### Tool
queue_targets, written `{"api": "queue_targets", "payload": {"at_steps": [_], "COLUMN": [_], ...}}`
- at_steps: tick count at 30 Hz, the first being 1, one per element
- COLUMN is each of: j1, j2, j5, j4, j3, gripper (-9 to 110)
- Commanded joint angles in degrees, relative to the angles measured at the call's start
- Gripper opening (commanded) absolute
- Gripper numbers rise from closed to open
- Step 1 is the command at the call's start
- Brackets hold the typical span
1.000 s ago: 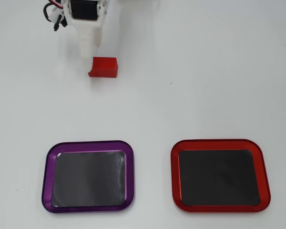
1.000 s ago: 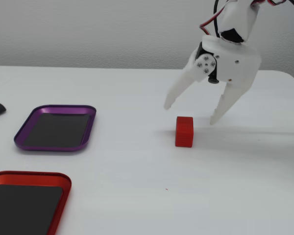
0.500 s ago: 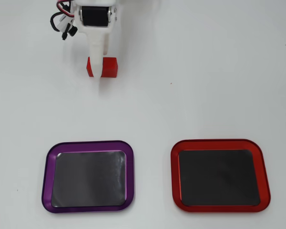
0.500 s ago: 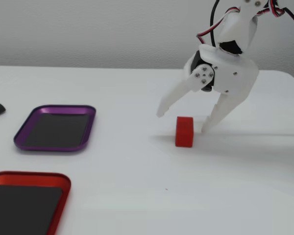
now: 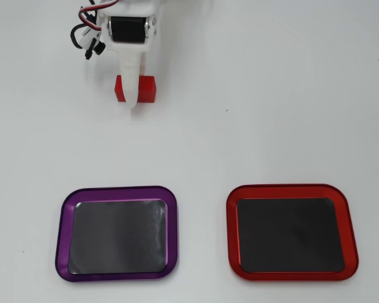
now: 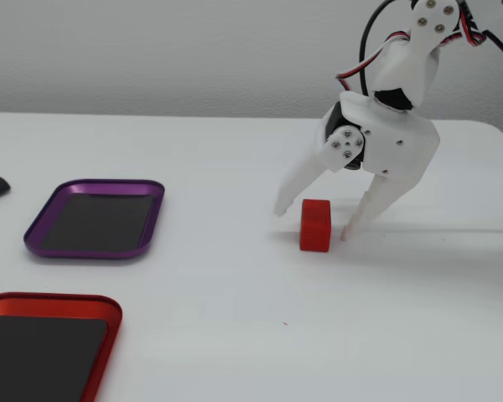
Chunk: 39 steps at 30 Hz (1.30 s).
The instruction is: Grasp a red block and put it in the left red dish.
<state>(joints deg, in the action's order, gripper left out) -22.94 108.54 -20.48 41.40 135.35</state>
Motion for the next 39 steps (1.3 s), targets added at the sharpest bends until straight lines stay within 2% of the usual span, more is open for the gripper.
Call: {"api": "queue_targets", "payload": {"at_steps": [1, 5, 14, 19, 27, 31, 34, 39], "j1": [0.2, 0.3, 0.4, 1.0, 16.4, 25.9, 28.5, 28.8], "j2": [-0.4, -0.4, 5.2, 22.9, 60.5, 76.8, 85.3, 84.4], "j5": [-0.4, -0.4, 0.0, 0.5, 2.9, 5.3, 5.3, 6.0], "j4": [-0.4, -0.4, 3.4, 12.5, 14.9, 7.3, -2.6, -22.8], "j3": [0.0, 0.0, -1.3, -3.4, 2.3, 10.7, 19.2, 35.5], "gripper": [13, 0, -1, -1, -1, -1, -1, -1]}}
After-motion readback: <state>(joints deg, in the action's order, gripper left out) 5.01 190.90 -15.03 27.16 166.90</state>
